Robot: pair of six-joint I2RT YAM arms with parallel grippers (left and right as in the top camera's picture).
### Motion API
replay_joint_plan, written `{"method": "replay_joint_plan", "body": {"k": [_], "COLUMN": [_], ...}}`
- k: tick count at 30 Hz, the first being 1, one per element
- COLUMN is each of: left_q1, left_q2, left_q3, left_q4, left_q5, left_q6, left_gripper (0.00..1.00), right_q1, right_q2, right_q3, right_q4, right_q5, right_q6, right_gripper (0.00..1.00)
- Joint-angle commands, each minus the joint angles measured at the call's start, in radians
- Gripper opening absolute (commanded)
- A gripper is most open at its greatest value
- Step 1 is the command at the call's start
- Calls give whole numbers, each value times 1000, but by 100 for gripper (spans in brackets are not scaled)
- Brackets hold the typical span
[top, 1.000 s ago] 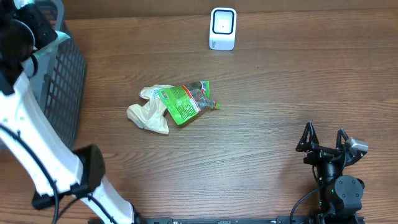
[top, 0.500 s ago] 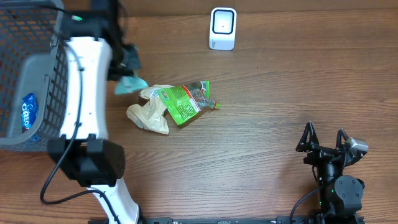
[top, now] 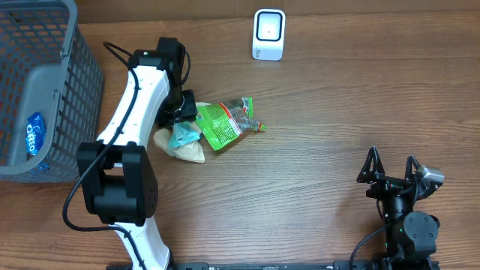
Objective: Scan the item barcode
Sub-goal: 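Carry the wipes pack out and lower it onto the table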
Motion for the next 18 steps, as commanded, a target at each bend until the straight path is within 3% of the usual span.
{"method": "replay_joint_plan", "body": {"k": [1, 7, 16, 18], "left_q1": [5, 6, 48, 60], "left_q2": [-22, -22, -23, -46], "left_q3": [35, 247, 835, 906], "left_q4": [-15, -140, -444, -443], "left_q5": [11, 28, -59, -37], "left_q6": [-1, 8, 7, 60], "left_gripper": [57, 57, 60, 64], "right_q1": [6, 6, 6, 6], "right_q2": [-8, -8, -8, -8], "right_q3": [1, 1, 1, 1], "right_q4": [5, 5, 5, 5], "right_q5": [14, 14, 14, 14], "right_q6": [-3, -3, -3, -3], "right_gripper": [100, 100, 100, 100]}}
